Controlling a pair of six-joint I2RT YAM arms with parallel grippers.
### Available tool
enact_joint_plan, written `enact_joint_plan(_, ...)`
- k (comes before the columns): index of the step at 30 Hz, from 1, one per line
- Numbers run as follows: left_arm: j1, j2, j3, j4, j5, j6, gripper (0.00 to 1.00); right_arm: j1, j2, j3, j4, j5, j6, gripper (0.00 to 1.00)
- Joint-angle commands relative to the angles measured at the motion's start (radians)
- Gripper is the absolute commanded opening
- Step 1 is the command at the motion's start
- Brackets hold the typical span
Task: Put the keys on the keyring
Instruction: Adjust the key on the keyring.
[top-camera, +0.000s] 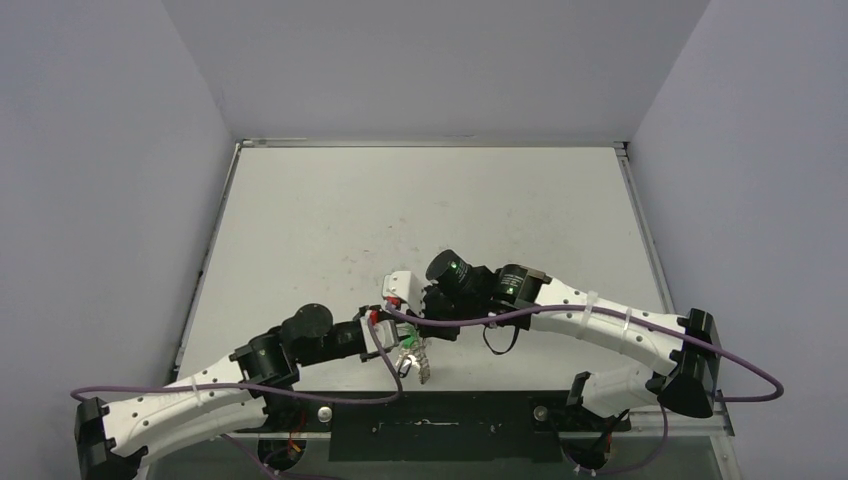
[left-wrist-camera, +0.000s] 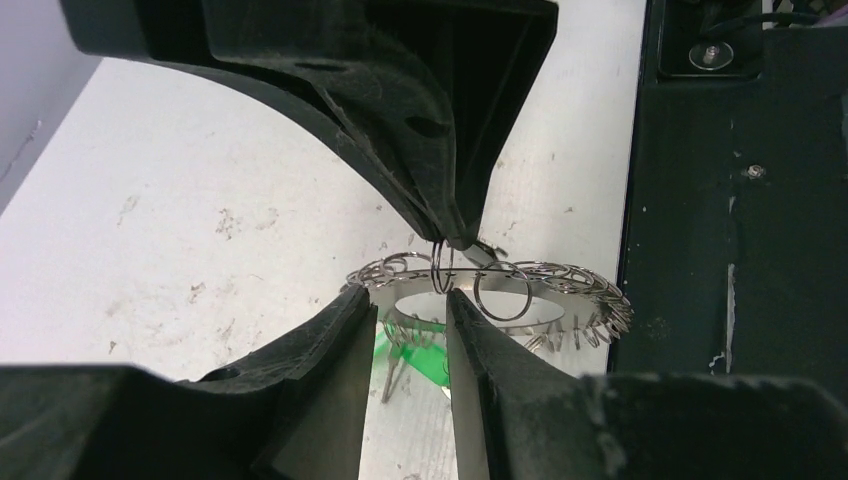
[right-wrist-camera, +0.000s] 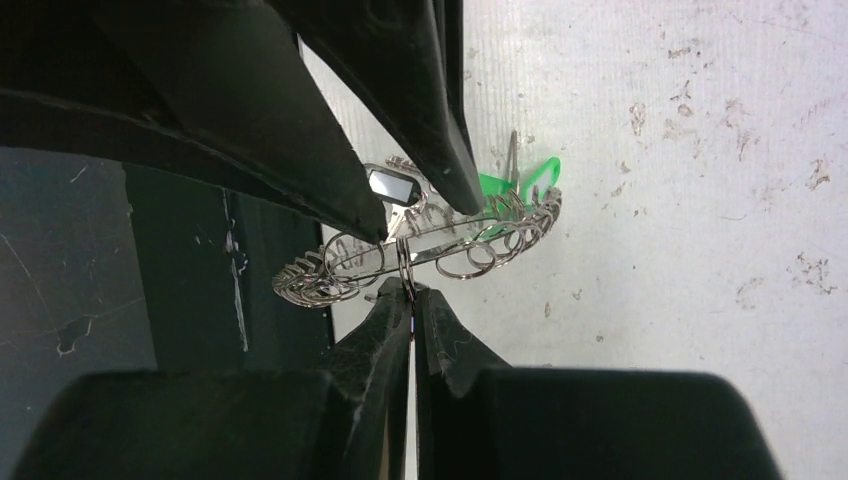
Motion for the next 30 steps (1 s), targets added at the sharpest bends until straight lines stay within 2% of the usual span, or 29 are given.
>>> enact_joint_plan(1, -0.003, 0.034, 0.060, -0.004, 0.027, 0.023, 0.30, 0.020, 0.003, 0.066, 0.021, 0.039, 0.010, 0.00)
enact_joint_plan(15, -0.002, 0.094, 0.018, 0.138, 0.059, 0.000, 0.22, 0.033, 0.020, 0.052, 0.050, 0.053, 0.016, 0.00)
enact_joint_plan(19, -0.002, 0.096, 0.004, 0.154, 0.069, -0.014, 0.13, 0.034, 0.018, 0.044, 0.059, 0.057, 0.016, 0.00)
enact_joint_plan(22, -0.003, 0.091, -0.016, 0.182, 0.071, -0.024, 0.00, 0.033, 0.013, 0.036, 0.066, 0.069, 0.015, 0.00)
enact_joint_plan(30, -0.003, 0.053, -0.041, 0.196, 0.067, -0.040, 0.02, 0.031, -0.020, 0.004, 0.107, 0.075, 0.023, 0.00)
